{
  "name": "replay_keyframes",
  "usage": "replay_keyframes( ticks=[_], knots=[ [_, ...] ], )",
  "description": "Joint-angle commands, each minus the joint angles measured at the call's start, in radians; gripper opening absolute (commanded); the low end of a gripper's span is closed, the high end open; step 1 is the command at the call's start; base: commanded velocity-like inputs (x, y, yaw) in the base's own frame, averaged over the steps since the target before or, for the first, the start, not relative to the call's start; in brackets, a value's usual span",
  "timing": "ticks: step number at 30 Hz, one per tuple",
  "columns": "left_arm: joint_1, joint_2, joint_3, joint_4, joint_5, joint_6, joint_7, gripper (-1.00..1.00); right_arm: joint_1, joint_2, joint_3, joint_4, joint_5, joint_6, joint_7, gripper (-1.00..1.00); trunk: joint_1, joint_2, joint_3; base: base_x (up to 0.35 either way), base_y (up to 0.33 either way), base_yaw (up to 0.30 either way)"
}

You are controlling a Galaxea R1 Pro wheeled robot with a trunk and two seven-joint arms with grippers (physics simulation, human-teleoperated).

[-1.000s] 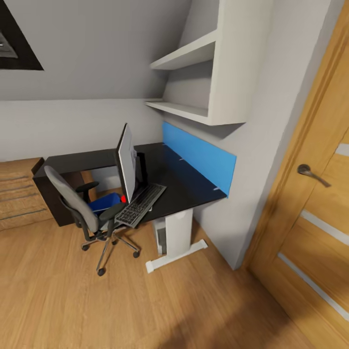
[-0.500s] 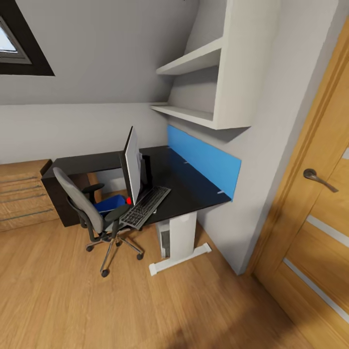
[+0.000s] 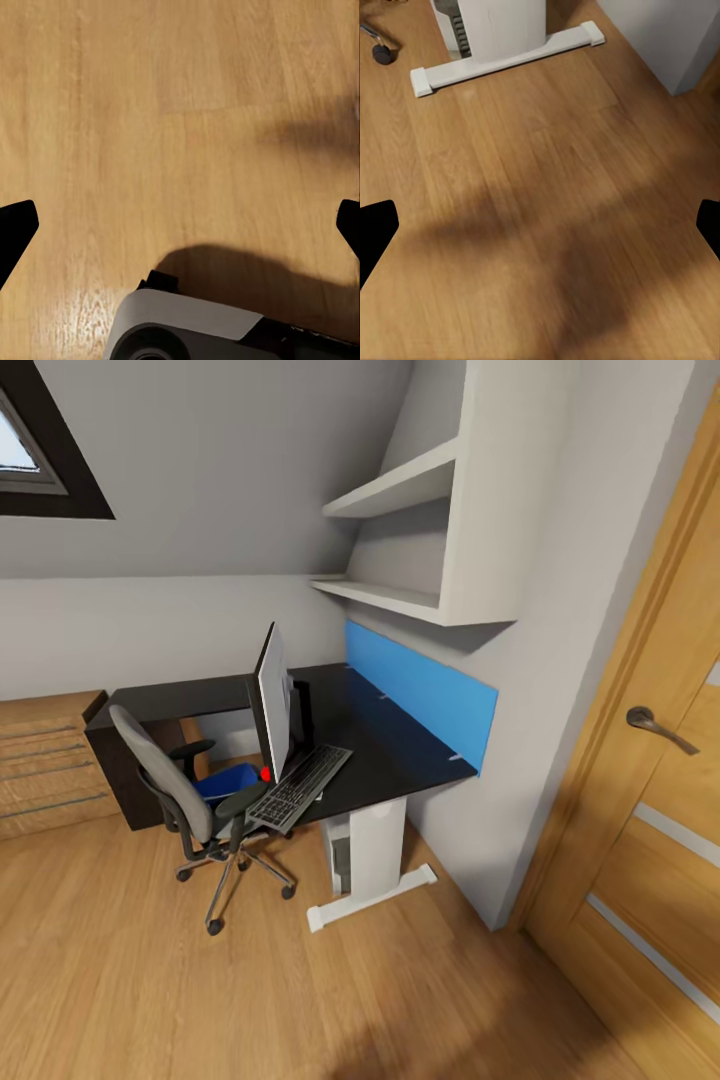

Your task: In the bedroom, organize the workspace by keeping the computer under the desk, ensuring the monitor is on the desk, placing the keyboard on the desk next to the monitor, placing the mouse on the desk next to the keyboard, moving the folder from the swivel chair onto the desk next to the mouse, stacking the notebook on top of the folder with the pen on top of the notebook, and positioning the swivel chair next to the desk.

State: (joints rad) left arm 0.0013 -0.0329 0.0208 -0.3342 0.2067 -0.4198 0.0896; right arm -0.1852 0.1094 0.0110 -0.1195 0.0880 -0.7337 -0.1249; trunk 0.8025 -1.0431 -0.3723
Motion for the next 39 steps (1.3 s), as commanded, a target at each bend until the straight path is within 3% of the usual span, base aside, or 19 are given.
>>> replay_keyframes(
  ticks=[1,4,5,7,8,11,15,19,28,39],
  knots=[
    [0.000,-0.005,0.002,-0.097,0.000,0.126,0.005,1.00,-0.002,0.001,0.001,-0.012,0.011,0.016,-0.010,1.00,0.004,-0.008,-0.004,0.000,0.000,0.000],
    [0.000,-0.008,0.002,-0.243,-0.001,0.287,0.007,1.00,-0.003,0.003,0.002,-0.078,0.014,0.084,-0.011,1.00,0.016,-0.029,-0.014,0.000,0.000,0.000],
    [0.000,-0.010,0.002,-0.317,-0.002,0.353,0.009,1.00,-0.003,0.004,0.002,-0.128,0.018,0.144,-0.011,1.00,0.019,-0.036,-0.017,0.000,0.000,0.000],
    [0.000,-0.011,0.002,-0.384,-0.003,0.407,0.010,1.00,-0.004,0.004,0.003,-0.181,0.023,0.216,-0.010,1.00,0.027,-0.050,-0.023,0.000,0.000,0.000],
    [0.000,-0.013,0.002,-0.435,-0.003,0.448,0.011,1.00,-0.004,0.004,0.003,-0.233,0.027,0.291,-0.010,1.00,0.031,-0.057,-0.026,0.000,0.000,0.000],
    [0.000,-0.016,0.002,-0.493,-0.003,0.495,0.007,1.00,-0.013,0.003,0.003,-0.312,0.031,0.416,-0.006,1.00,0.042,-0.078,-0.035,0.000,0.000,0.000],
    [0.000,-0.018,0.003,-0.519,-0.001,0.513,0.001,1.00,-0.026,0.003,0.003,-0.352,0.031,0.494,-0.004,1.00,0.058,-0.106,-0.048,0.000,0.000,0.000],
    [0.000,-0.015,0.004,-0.528,-0.002,0.512,-0.001,1.00,-0.030,0.003,0.002,-0.364,0.029,0.508,-0.002,1.00,0.073,-0.134,-0.061,0.000,0.000,0.000],
    [0.000,0.004,0.007,-0.518,-0.002,0.487,-0.002,1.00,-0.033,0.004,-0.001,-0.333,0.028,0.450,-0.005,1.00,0.108,-0.197,-0.089,0.000,0.000,0.000],
    [0.000,0.007,0.006,-0.488,-0.003,0.427,-0.002,1.00,-0.034,0.007,0.004,-0.274,0.027,0.377,-0.007,1.00,0.150,-0.274,-0.124,0.000,0.000,0.009]
  ],
)
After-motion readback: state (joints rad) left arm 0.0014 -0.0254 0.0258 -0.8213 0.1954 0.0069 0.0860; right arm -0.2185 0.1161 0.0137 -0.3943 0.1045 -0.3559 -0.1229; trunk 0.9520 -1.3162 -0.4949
